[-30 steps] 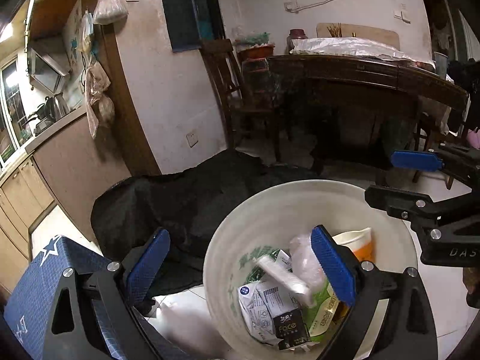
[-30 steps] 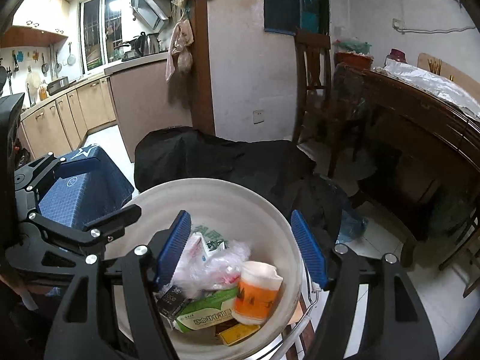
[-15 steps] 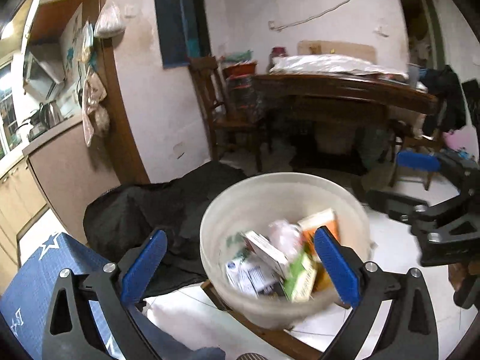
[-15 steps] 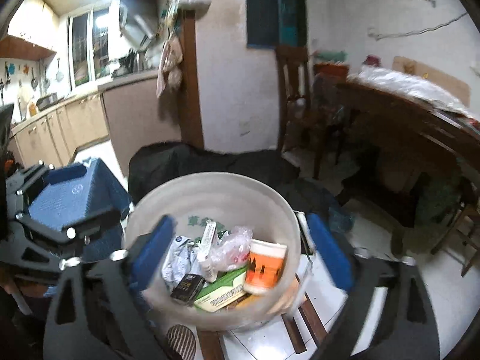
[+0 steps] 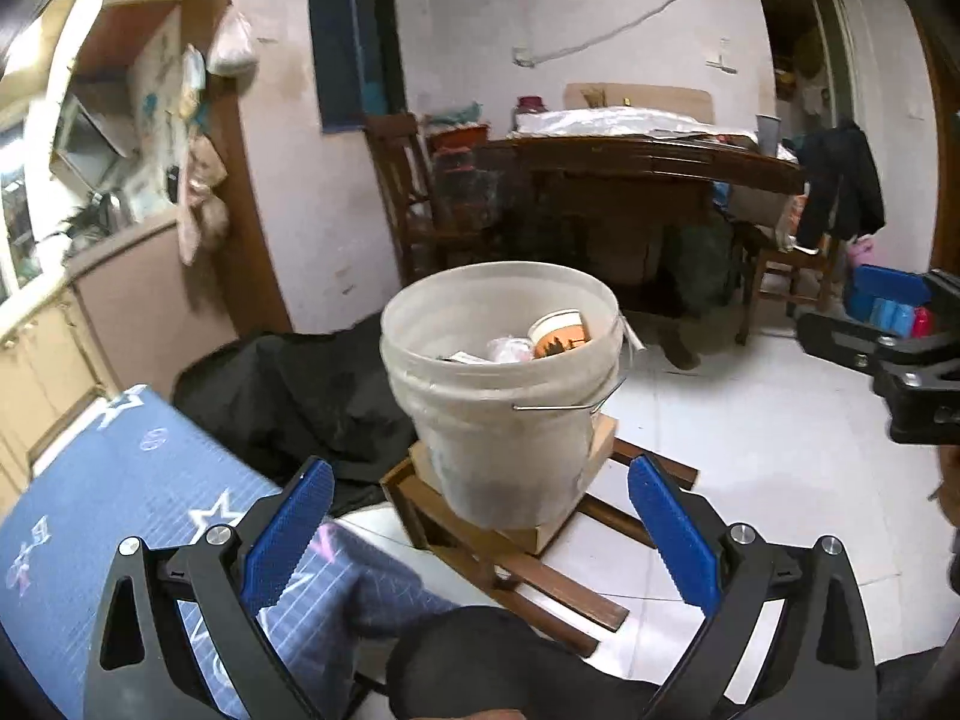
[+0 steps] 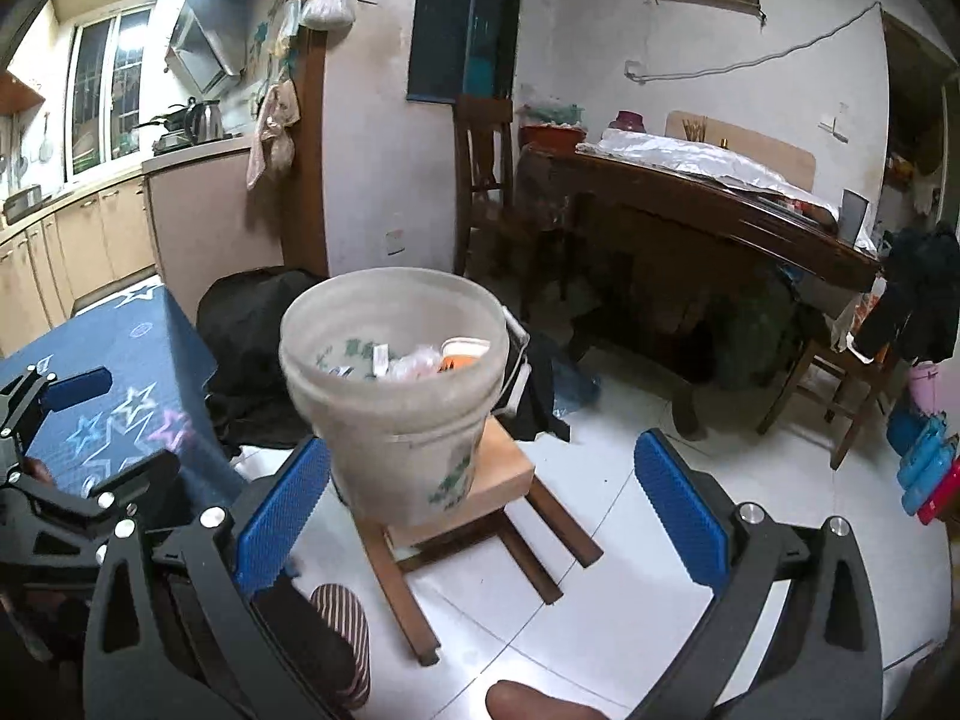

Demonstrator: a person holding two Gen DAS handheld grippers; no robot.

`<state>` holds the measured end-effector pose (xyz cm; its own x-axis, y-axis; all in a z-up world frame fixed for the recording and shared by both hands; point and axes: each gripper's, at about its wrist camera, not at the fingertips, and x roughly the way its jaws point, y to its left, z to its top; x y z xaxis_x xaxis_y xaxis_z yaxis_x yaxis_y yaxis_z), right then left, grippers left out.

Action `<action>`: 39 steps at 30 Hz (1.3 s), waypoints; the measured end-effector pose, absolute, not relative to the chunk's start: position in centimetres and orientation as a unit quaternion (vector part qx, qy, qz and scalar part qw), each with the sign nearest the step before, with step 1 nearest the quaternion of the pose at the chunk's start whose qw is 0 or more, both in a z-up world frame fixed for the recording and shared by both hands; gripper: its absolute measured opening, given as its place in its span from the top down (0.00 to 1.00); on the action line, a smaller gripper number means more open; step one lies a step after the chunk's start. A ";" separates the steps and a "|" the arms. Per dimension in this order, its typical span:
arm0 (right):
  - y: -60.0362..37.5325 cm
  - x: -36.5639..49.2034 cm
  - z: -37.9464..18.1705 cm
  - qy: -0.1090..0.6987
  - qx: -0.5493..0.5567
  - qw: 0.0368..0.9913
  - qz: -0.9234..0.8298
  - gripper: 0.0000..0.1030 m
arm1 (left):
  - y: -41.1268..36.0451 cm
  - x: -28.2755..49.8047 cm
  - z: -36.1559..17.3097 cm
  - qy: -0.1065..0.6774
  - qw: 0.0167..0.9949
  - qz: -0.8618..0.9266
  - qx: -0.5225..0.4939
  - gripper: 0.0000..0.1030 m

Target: Collect trash

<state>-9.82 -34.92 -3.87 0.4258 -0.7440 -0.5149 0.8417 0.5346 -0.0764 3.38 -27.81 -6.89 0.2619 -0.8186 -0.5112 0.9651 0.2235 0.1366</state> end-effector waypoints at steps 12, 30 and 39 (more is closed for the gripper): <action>-33.4 -11.0 -5.8 0.251 0.112 0.840 -0.468 0.05 | -25.8 -0.6 -6.7 0.146 0.789 -0.552 0.227 0.05; -33.2 -11.8 -5.9 0.250 0.105 0.839 -0.472 0.05 | -25.7 -2.2 -6.5 0.143 0.763 -0.587 0.230 0.05; -33.5 -11.8 -5.7 0.248 0.100 0.839 -0.475 0.05 | -26.1 -2.5 -6.5 0.142 0.763 -0.591 0.218 0.05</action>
